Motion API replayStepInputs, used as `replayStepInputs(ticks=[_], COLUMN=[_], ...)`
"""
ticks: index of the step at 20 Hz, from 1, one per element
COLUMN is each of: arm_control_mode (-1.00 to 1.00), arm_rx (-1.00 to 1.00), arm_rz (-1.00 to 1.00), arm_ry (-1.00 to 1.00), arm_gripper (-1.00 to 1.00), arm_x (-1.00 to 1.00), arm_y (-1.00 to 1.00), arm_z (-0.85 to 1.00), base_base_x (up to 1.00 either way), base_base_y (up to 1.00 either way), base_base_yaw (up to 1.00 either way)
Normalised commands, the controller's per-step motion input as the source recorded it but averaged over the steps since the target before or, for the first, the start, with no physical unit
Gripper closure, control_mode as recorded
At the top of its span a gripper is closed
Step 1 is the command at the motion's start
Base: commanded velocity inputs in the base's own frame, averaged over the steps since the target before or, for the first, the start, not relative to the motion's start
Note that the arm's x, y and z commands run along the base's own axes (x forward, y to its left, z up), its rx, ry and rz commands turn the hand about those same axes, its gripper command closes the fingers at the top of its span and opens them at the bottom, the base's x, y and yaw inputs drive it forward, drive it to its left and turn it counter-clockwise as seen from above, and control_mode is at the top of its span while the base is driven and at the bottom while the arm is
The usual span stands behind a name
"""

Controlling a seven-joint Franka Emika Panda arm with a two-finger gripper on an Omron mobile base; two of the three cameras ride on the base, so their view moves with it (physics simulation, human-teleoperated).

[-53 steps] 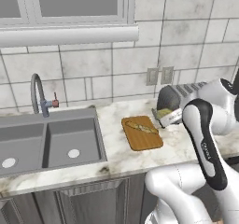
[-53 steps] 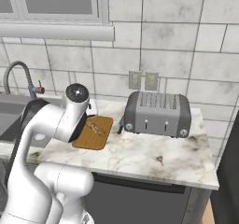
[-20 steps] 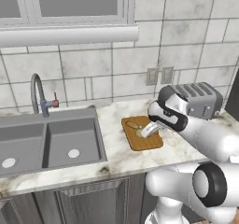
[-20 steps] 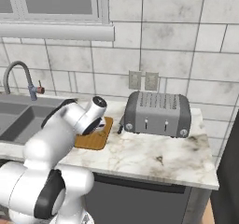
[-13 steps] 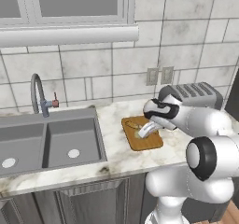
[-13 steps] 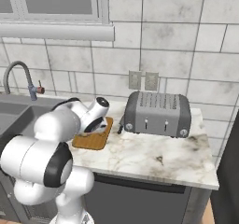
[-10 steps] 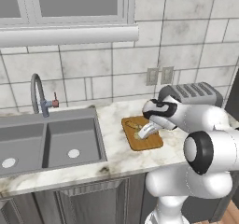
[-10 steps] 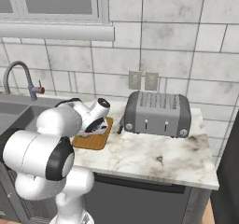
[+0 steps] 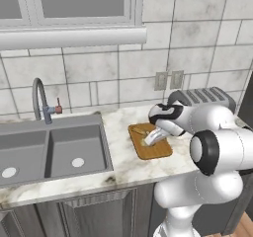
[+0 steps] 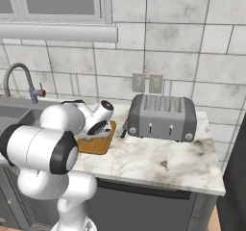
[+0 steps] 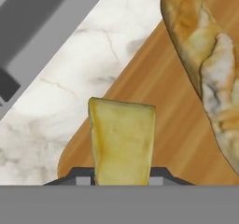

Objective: Retrieve the sausage and cheese from the fridge and place them on the cutting board on the counter.

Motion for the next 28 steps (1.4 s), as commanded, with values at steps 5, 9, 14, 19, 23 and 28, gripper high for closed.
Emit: replayStepInputs(ticks=[5, 9, 14, 19, 23, 28], arm_control_mode=[-1.00, -1.00, -1.00, -1.00, -1.00, -1.00], arm_rx=[0.00, 0.00, 0.00, 0.00, 0.00, 0.00], arm_rz=[0.00, 0.00, 0.00, 0.00, 0.00, 0.00], arm_ry=[0.01, 0.01, 0.00, 0.02, 0.02, 0.00], arm_gripper=[1.00, 1.00, 1.00, -1.00, -1.00, -1.00], arm_x=[-0.01, 0.00, -0.06, -0.39, -0.22, 0.00], arm_y=[0.19, 0.02, -0.01, 0.00, 0.00, 0.00], arm_z=[-0.30, -0.32, -0.19, -0.18, -0.04, 0.10], base_base_x=[0.00, 0.00, 0.00, 0.00, 0.00, 0.00], base_base_y=[0.00, 0.00, 0.00, 0.00, 0.00, 0.00], base_base_yaw=[0.00, 0.00, 0.00, 0.00, 0.00, 0.00])
